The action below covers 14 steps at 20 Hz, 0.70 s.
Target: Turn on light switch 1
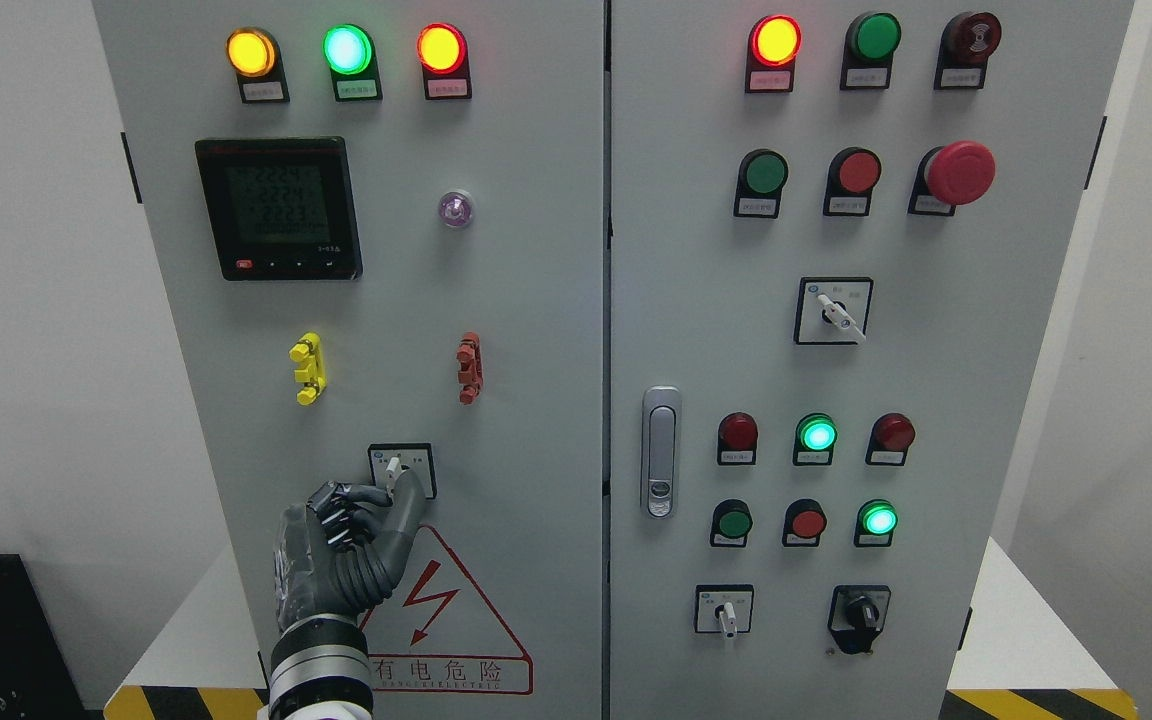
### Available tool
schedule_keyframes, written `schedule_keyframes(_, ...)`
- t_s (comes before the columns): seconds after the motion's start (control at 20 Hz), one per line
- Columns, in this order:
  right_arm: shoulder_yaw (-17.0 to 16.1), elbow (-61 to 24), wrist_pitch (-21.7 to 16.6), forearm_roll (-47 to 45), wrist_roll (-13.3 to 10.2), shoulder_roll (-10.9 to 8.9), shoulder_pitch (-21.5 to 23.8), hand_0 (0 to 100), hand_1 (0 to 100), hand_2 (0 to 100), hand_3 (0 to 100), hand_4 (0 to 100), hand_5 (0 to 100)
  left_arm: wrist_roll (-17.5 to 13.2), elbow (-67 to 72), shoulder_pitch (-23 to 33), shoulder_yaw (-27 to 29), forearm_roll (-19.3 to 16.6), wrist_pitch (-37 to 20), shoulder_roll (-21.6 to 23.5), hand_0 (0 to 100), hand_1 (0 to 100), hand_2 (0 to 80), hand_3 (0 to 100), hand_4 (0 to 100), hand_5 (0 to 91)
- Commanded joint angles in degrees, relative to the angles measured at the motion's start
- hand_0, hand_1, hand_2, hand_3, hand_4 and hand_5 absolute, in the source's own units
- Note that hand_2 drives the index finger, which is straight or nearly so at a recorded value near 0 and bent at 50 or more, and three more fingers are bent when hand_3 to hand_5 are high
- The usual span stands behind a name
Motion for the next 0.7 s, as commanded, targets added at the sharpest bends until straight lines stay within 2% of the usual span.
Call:
schedule_keyframes(0.0, 0.0, 0.0, 0.0, -1.4, 0.0, 0.00, 0.0, 0, 0, 0, 0, 0, 0, -0.1, 0.3, 0.0, -0.1, 0.0, 0.0, 0.0, 45, 66, 62.7, 93, 96, 87.0)
schedule_keyframes(0.65, 0.0, 0.0, 0.0, -1.4, 0.0, 0.00, 0.0, 0, 0, 0, 0, 0, 0, -0.1, 0.3, 0.1, -0.1, 0.0, 0.0, 0.0, 54, 63, 64.2, 94, 98, 87.2)
